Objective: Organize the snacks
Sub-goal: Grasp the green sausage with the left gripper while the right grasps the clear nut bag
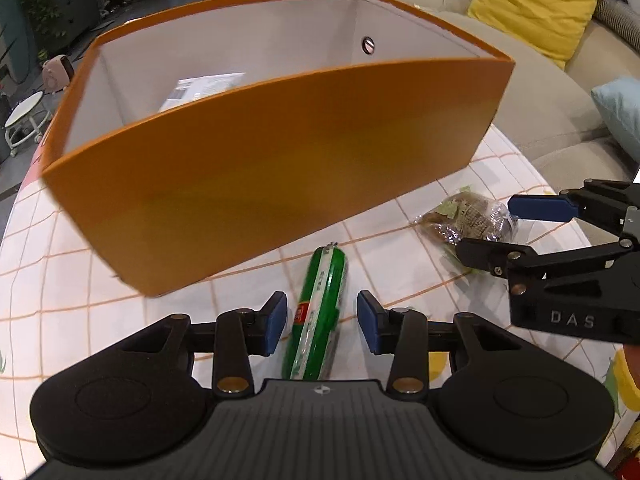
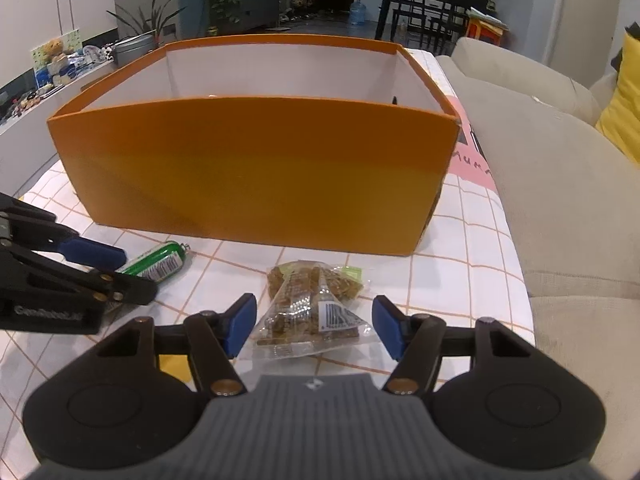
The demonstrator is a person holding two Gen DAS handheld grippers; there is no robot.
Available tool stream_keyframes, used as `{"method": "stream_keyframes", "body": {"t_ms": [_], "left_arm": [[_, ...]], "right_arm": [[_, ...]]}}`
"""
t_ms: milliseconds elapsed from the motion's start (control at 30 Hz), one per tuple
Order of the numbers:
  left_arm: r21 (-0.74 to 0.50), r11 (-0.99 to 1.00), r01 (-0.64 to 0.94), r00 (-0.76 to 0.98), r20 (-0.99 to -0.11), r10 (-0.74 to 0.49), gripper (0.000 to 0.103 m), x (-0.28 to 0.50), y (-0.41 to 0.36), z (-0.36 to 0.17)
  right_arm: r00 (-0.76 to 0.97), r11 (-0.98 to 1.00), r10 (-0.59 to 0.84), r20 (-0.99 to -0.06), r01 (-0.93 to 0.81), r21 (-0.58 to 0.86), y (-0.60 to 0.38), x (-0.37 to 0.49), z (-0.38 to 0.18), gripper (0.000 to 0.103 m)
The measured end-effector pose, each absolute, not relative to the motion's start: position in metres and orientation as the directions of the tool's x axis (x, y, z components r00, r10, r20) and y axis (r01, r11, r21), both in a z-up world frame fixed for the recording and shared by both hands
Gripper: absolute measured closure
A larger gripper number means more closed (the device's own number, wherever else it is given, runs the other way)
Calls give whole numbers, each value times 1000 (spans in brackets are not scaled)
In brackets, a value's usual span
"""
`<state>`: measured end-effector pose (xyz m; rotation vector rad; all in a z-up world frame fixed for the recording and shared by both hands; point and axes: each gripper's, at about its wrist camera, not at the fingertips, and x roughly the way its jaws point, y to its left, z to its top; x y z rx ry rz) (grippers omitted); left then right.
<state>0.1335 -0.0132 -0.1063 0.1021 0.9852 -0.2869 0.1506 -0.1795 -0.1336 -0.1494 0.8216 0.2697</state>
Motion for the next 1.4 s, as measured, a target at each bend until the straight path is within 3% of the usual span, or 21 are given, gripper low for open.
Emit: {"method": "stream_keyframes", "body": {"t_ms": [167, 400, 800, 1400], "left_arm": [[10, 957, 289, 513, -846, -146, 60, 131, -25, -110], [-20, 976, 218, 511, -849, -131, 76, 134, -26, -112], [-70, 986, 153, 521, -842, -141, 78, 131, -20, -110], [-147, 985, 86, 551, -817, -170, 78, 126, -8, -94]], "right_arm": [[644, 956, 180, -744, -294, -23, -180, 153, -136, 40], [640, 955, 176, -748, -297, -30, -176, 155, -138, 40], [648, 960, 167, -743, -278, -26, -176, 154, -137, 51], [661, 970, 152, -735, -244, -19, -179, 151, -127, 54]]}}
